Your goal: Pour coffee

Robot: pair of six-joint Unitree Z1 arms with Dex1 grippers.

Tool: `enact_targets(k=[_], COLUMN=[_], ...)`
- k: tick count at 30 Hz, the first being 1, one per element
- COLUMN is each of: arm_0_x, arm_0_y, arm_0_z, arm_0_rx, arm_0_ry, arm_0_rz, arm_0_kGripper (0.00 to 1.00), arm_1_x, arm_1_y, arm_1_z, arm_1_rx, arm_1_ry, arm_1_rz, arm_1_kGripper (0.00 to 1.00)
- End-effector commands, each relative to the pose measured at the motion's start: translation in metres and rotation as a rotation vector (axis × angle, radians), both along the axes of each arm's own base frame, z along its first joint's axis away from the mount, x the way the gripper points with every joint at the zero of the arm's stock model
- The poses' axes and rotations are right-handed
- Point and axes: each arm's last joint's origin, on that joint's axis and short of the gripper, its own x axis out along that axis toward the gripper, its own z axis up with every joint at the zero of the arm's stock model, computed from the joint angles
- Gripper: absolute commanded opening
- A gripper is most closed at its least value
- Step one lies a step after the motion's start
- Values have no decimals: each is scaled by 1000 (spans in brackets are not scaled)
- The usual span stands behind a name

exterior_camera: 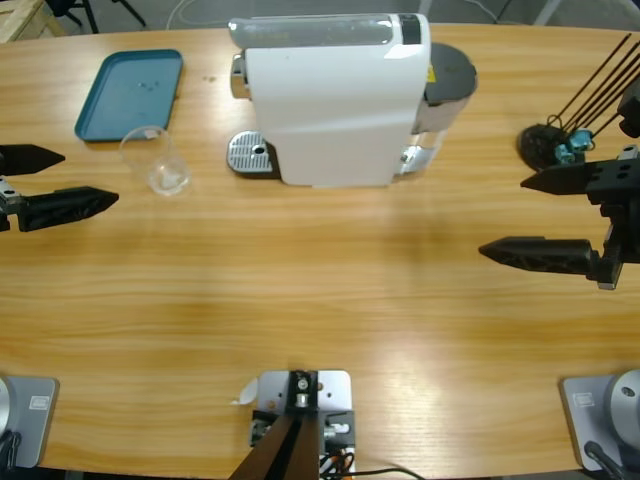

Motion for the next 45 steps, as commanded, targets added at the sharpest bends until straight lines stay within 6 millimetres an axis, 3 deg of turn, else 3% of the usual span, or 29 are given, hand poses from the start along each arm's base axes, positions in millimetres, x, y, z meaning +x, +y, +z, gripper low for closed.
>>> enact_targets(k=[1, 10, 12, 16, 19, 22, 25, 34, 45], arm_0_x=[-6, -4, -3, 7, 44, 90, 108, 146, 167], arm_0_y=[4, 0, -4, -19, -33, -29, -21, -44, -60], arm_0_z=[-9, -6, 10, 56, 74, 64, 56, 29, 5], arm_0_rx=[12, -9, -57, -284, -462, -645, -711, -814, -810], arm_0_ry=[4, 18, 32, 84, 253, 454, 548, 749, 804], arm_0_rz=[-11, -38, -55, -138, -171, -109, 27, 20, 82], arm_0_kGripper=[987, 977, 926, 944, 937, 845, 819, 766, 761], arm_1_x=[4, 7, 9, 10, 10, 9, 8, 5, 3], arm_1_y=[4, 6, 7, 8, 8, 7, 6, 4, 2], arm_1_z=[-18, -21, -23, -24, -24, -23, -23, -22, -21], arm_1_rx=[-44, -57, -61, -65, -65, -63, -61, -54, -48], arm_1_ry=[55, 75, 80, 85, 88, 85, 81, 66, 50], arm_1_rz=[-16, -24, -24, -24, -23, -22, -24, -27, -31], arm_1_kGripper=[1000, 990, 1000, 1000, 1000, 1000, 1000, 1000, 1000])
